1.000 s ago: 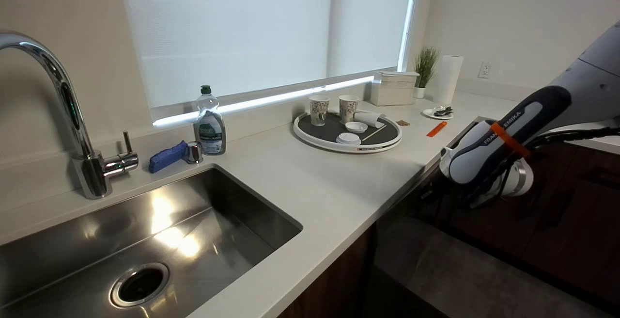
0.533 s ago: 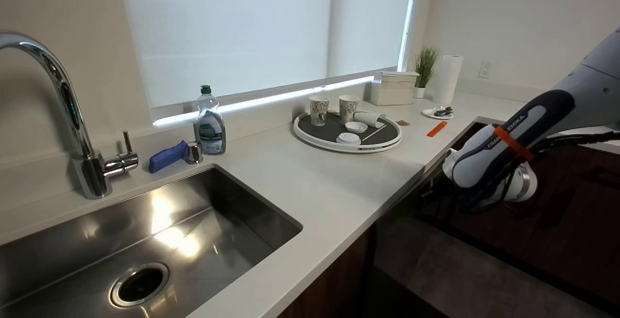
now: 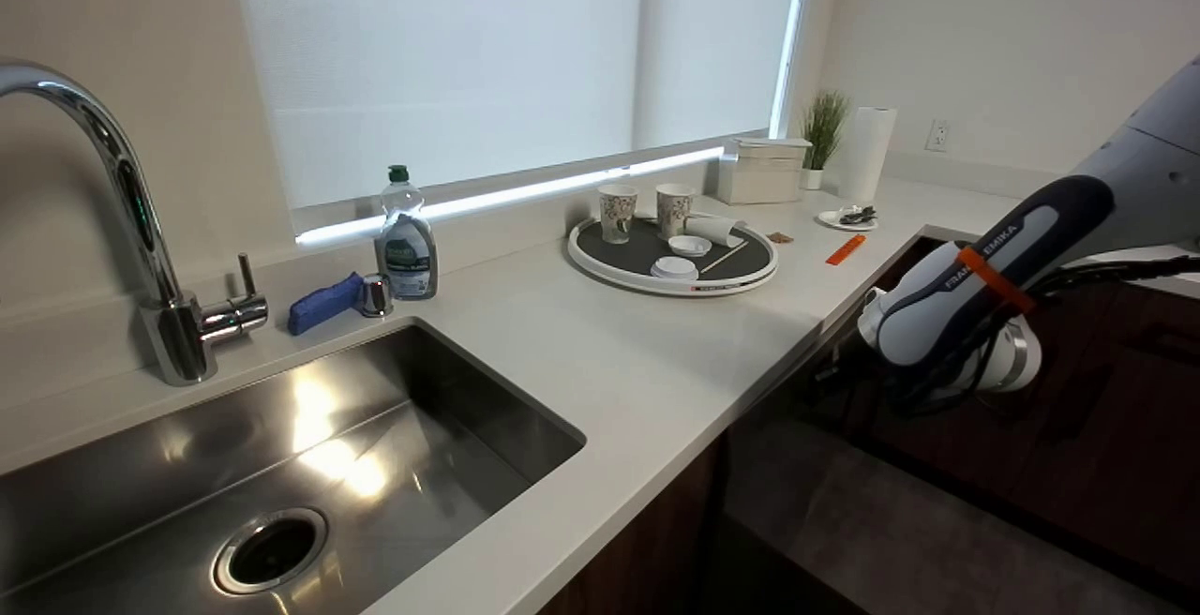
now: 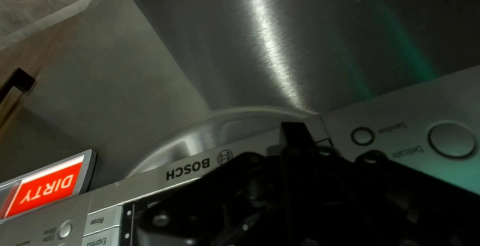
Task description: Press one of the buttons on the left side of the dish washing machine
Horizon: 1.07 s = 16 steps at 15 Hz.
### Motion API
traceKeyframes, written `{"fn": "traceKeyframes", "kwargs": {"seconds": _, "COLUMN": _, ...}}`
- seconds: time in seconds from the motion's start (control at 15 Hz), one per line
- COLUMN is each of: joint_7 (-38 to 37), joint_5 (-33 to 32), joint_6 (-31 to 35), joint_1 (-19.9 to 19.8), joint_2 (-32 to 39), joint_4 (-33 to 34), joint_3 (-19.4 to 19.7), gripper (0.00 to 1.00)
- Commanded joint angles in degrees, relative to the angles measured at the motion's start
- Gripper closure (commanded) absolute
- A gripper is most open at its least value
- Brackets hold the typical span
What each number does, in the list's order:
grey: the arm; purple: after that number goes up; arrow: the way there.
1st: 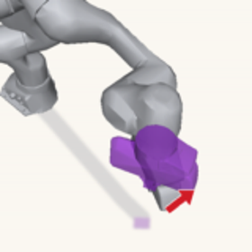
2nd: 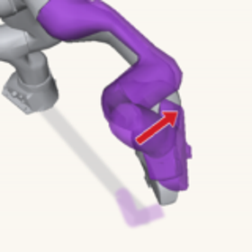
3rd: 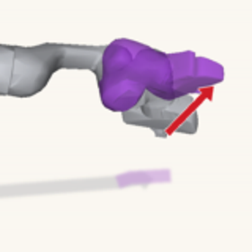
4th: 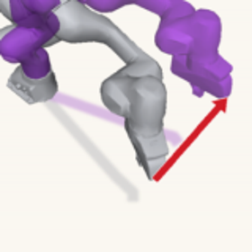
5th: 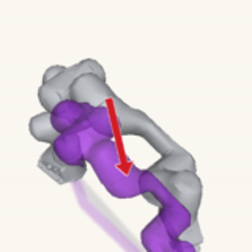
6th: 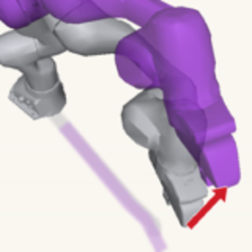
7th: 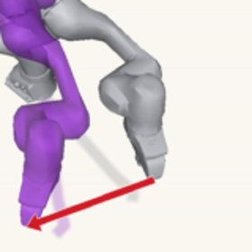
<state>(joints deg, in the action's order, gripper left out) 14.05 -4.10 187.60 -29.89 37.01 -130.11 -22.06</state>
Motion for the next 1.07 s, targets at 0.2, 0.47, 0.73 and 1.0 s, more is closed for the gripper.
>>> {"fn": "traceKeyframes", "kwargs": {"seconds": 0.2, "joint_7": -0.4, "joint_5": -4.7, "joint_6": -0.8, "joint_1": -0.2, "joint_2": 0.7, "joint_4": 2.5, "joint_3": 0.3, "gripper": 1.00}}
{"fn": "traceKeyframes", "kwargs": {"seconds": 0.47, "joint_7": 0.2, "joint_5": -6.5, "joint_6": -2.4, "joint_1": -1.0, "joint_2": 0.2, "joint_4": 2.2, "joint_3": 0.1, "gripper": 1.00}}
{"fn": "traceKeyframes", "kwargs": {"seconds": 0.73, "joint_7": 2.2, "joint_5": -8.3, "joint_6": -5.4, "joint_1": -1.4, "joint_2": -0.5, "joint_4": 2.0, "joint_3": 0.2, "gripper": 1.00}}
{"fn": "traceKeyframes", "kwargs": {"seconds": 1.0, "joint_7": 7.1, "joint_5": -8.9, "joint_6": -10.9, "joint_1": -1.9, "joint_2": -1.4, "joint_4": 2.5, "joint_3": -0.3, "gripper": 1.00}}
